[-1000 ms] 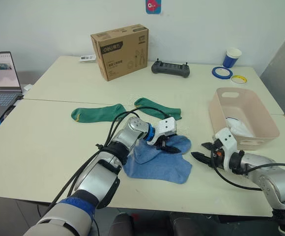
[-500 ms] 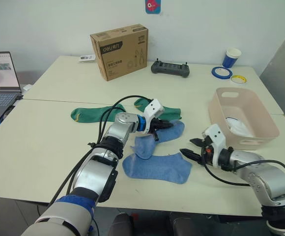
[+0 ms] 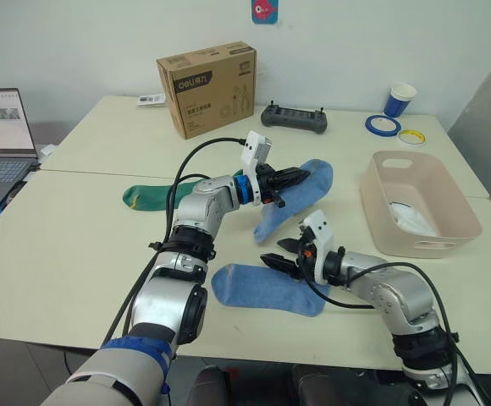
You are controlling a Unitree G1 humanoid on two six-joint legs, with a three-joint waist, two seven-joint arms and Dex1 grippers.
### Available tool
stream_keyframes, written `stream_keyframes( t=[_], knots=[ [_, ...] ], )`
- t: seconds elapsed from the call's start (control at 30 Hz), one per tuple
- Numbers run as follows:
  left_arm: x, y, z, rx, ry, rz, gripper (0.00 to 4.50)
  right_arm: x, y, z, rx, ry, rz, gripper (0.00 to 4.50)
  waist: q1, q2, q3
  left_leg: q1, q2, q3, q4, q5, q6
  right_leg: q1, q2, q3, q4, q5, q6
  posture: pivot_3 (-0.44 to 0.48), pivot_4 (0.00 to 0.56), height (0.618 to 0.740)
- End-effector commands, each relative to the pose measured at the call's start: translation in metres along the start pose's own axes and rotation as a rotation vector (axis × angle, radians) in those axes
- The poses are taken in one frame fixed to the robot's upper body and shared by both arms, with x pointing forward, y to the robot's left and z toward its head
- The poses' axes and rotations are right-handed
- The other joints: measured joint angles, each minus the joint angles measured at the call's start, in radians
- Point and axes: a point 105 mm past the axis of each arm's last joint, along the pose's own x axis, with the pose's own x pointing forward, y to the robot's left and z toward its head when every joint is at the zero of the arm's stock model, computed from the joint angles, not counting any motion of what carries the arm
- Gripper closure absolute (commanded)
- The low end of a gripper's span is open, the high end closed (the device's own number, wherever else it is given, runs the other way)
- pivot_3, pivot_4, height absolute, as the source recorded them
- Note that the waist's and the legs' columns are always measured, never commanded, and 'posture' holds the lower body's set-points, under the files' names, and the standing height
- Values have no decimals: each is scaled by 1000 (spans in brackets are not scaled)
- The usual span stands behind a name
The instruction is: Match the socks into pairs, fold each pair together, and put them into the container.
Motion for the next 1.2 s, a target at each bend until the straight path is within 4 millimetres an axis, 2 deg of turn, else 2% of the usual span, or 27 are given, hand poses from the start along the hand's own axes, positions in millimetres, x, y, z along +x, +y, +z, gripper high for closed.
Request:
stream_keyframes(
  t=[0.03, 0.17, 0.33, 0.43, 0.53, 0.8, 1.0, 1.2],
  knots=[
    [4, -10, 19, 8, -70, -23, 4445, 5, 0, 14, -35, -54, -16, 987, -1, 0, 0, 0, 0, 0, 0, 0, 0, 0, 0, 0, 0, 0, 0, 0, 150, 740],
    [3, -10, 21, 13, -80, -6, 4445, 9, 5, 31, 5, -149, -4, 987, -1, 0, 0, 0, 0, 0, 0, 0, 0, 0, 0, 0, 0, 0, 0, 0, 150, 740],
    [2, -9, 17, 10, -80, 10, 4445, 11, 25, 36, -12, -152, 93, 987, -2, 0, 0, 0, 0, 0, 0, 0, 0, 0, 0, 0, 0, 0, -1, 0, 150, 740],
    [2, -10, 16, 5, -82, 9, 4445, 11, 17, 36, -3, -150, 47, 987, -3, 0, 0, 0, 0, 0, 0, 0, 0, 0, 0, 0, 0, 0, -1, 0, 150, 740],
    [2, -12, 15, -4, -83, 1, 4500, 12, 8, 35, 17, -159, 3, 1580, -3, 0, 0, 0, 0, 0, 0, 0, 0, 0, 0, 0, 0, 0, -1, 0, 150, 740],
    [-4, -10, 17, -13, -91, 14, 4500, 0, 8, 23, 0, -147, 6, 4386, -3, 0, 0, 0, 0, 0, 0, 0, 0, 0, 0, 0, 0, 0, -1, 0, 150, 740],
    [-20, -3, 11, -10, -74, 54, 4500, -26, 20, 25, -26, -138, 80, 4453, -4, 0, 0, 0, 0, 0, -1, 0, 0, 0, 0, 0, 0, 0, 0, 0, 150, 740],
    [-42, -4, 5, -43, -55, 64, 4500, -71, 54, 17, -71, -21, 315, 4453, -4, 0, 0, 0, 0, 0, -1, 0, 0, 0, 0, 0, 0, 0, 0, 0, 150, 740]
  ],
)
